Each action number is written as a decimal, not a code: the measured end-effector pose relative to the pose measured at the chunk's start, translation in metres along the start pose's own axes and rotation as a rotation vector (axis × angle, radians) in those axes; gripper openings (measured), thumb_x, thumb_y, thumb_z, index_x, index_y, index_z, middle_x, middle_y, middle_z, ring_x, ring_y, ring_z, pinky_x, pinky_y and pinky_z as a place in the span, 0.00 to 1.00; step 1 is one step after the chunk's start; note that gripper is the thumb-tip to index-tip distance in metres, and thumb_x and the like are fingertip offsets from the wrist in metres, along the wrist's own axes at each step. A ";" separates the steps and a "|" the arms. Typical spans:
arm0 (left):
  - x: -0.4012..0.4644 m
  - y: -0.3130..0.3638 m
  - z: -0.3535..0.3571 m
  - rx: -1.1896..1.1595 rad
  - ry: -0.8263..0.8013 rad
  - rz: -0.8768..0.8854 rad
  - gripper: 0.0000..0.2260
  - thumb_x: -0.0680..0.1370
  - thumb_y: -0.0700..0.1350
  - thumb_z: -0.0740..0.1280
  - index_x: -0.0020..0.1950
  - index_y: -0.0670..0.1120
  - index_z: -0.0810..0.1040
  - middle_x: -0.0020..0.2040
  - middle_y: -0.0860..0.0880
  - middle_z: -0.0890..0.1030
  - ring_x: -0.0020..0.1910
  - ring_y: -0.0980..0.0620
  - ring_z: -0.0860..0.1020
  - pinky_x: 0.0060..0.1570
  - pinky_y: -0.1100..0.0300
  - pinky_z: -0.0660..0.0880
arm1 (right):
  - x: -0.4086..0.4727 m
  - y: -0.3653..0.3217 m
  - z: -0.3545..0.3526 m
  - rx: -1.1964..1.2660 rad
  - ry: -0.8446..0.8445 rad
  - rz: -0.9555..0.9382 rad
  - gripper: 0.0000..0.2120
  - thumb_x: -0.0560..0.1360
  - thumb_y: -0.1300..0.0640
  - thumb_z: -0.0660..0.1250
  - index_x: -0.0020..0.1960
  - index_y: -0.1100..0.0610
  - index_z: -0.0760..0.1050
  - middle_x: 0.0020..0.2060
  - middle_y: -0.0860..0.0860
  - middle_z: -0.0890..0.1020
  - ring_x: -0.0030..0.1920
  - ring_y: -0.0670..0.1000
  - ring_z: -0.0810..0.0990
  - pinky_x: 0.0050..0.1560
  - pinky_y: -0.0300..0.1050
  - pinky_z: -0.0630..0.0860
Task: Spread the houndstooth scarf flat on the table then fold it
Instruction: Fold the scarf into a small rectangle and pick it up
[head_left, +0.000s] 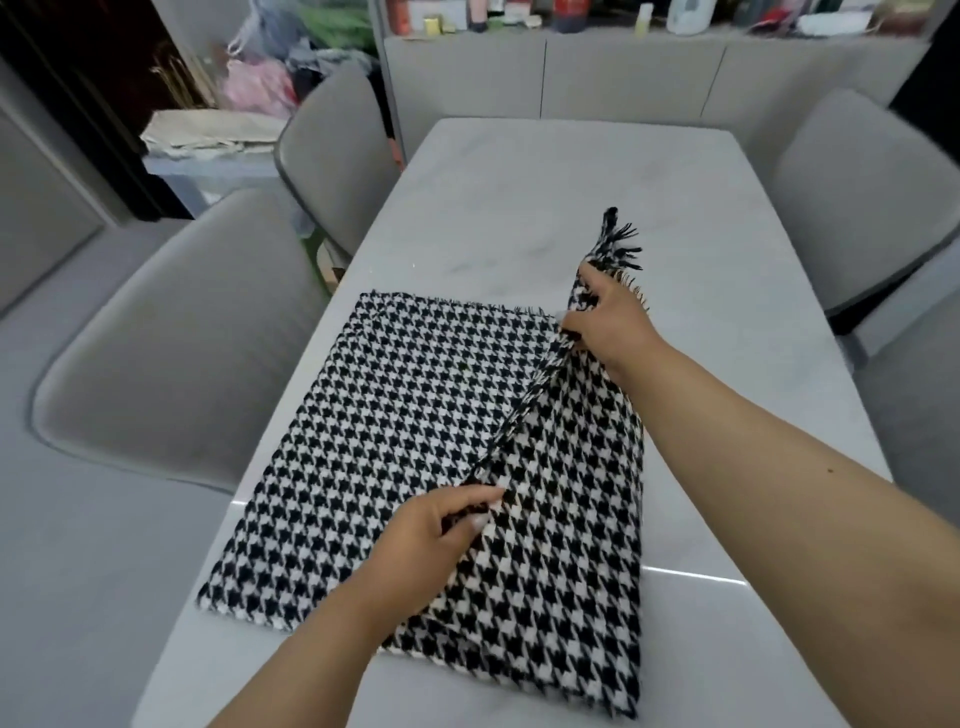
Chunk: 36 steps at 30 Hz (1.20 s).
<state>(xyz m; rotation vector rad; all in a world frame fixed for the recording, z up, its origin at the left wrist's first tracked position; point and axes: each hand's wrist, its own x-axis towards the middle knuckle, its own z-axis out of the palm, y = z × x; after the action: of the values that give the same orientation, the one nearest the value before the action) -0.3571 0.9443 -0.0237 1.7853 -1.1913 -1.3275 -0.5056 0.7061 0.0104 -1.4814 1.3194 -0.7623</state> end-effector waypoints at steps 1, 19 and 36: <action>-0.004 -0.006 -0.013 -0.005 0.023 0.009 0.16 0.80 0.44 0.64 0.60 0.65 0.78 0.63 0.63 0.72 0.21 0.58 0.62 0.19 0.66 0.64 | 0.000 -0.008 0.015 -0.001 -0.010 -0.005 0.35 0.76 0.66 0.67 0.78 0.53 0.55 0.76 0.50 0.60 0.73 0.52 0.64 0.62 0.38 0.65; -0.023 -0.095 -0.178 -0.025 0.281 -0.024 0.14 0.80 0.42 0.66 0.61 0.59 0.79 0.59 0.66 0.76 0.62 0.41 0.74 0.66 0.41 0.67 | 0.024 -0.067 0.224 -0.288 -0.148 -0.046 0.34 0.76 0.67 0.64 0.77 0.58 0.55 0.74 0.56 0.59 0.65 0.61 0.73 0.53 0.51 0.79; 0.151 -0.064 -0.223 0.105 0.332 0.048 0.12 0.81 0.47 0.62 0.64 0.49 0.76 0.58 0.52 0.79 0.56 0.56 0.76 0.55 0.62 0.69 | 0.032 -0.012 0.240 -0.040 -0.142 0.145 0.32 0.78 0.62 0.65 0.77 0.51 0.56 0.77 0.49 0.58 0.70 0.47 0.65 0.48 0.27 0.64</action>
<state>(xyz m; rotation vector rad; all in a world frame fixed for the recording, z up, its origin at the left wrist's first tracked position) -0.1124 0.8240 -0.0693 1.9459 -1.1257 -0.9105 -0.2765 0.7355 -0.0624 -1.4272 1.3242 -0.5308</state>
